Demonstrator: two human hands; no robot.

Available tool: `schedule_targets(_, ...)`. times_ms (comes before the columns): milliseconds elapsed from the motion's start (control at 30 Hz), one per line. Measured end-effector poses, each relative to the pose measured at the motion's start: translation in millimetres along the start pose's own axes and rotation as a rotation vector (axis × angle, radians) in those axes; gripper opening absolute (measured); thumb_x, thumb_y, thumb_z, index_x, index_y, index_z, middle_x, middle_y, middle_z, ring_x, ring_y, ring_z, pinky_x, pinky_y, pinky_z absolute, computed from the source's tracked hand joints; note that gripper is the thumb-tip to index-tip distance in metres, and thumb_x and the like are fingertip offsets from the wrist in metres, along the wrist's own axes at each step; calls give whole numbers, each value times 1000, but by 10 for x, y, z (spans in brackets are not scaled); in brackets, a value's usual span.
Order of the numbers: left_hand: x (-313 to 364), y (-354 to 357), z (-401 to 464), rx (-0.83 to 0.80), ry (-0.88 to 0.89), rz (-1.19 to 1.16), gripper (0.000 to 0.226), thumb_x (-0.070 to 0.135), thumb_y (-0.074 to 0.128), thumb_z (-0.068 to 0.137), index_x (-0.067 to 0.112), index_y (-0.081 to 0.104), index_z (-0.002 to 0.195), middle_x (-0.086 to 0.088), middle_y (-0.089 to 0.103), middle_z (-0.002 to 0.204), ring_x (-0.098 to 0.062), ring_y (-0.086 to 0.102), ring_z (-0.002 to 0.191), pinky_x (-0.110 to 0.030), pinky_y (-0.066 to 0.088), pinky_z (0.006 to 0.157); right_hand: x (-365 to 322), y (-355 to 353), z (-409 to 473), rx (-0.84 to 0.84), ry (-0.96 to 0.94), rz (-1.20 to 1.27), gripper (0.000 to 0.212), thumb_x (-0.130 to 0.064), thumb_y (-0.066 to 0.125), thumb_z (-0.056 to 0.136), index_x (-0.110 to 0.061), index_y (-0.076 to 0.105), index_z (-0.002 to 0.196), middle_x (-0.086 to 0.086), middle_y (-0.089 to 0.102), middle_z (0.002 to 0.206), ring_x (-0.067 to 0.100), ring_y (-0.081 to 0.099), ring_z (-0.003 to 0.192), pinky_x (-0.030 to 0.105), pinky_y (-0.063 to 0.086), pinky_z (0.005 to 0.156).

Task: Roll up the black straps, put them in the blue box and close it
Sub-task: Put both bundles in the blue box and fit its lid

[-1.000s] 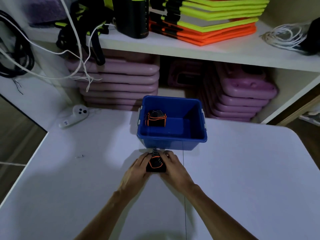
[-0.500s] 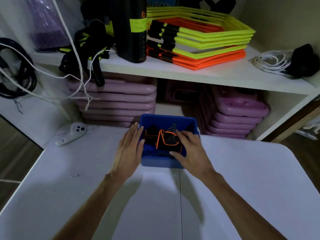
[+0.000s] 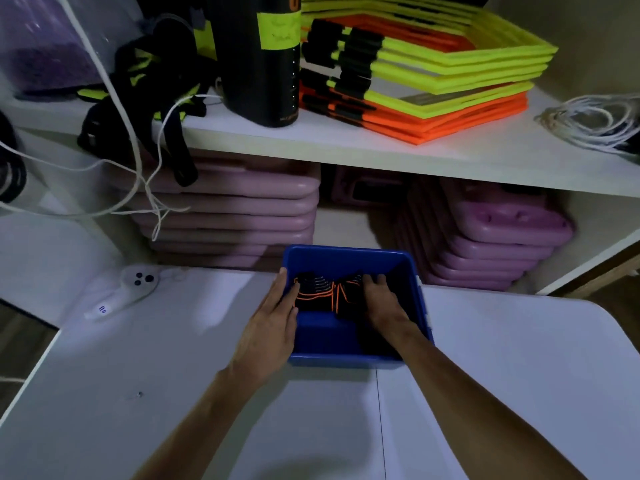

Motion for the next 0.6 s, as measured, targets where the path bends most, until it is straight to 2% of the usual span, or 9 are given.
schedule_targets(100,-16,19,-7,6,-4,-18,55,36,25,95,11,45,140,0,19,159,-14,41,135,-18,27,109,3,58,14,17,14,34,46,3,51,88,-8,37,131,19,30,135,45,57,105,49,43,97)
schedule_targets(200,-19,31,-24,6,-9,-28,57,41,23,96,13,43,141,2,17,159,-12,35,138,-15,22,111,47,58,-10,-4,24,57,48,-1,56,87,-10,37,131,18,31,135,44,58,103,48,44,96)
schedule_targets(367,-22,36,6,-47,-48,-12,79,66,8,89,18,32,147,4,8,160,-14,23,144,-26,25,114,4,-63,-164,-37,63,124,73,-14,77,75,-12,34,134,15,34,130,42,56,109,45,46,98)
schedule_targets(500,171,-103,120,-46,-35,27,89,74,2,83,18,29,148,2,1,158,-16,4,147,-33,17,119,-124,-434,-339,92,-11,206,73,-31,74,82,-14,34,141,14,36,134,36,54,116,40,44,101)
schedule_targets(600,572,-348,357,-6,30,51,89,72,3,85,14,31,146,-9,12,159,-14,2,145,-41,19,119,-227,-928,-521,234,-93,217,66,-40,65,89,-13,37,142,14,38,136,33,52,119,39,43,99)
Point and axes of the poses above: each hand's wrist, its own z-axis towards the middle knuckle, its own y-axis out of the palm, x = y × z, the point moved 6 cm from there along z, towards the middle knuckle
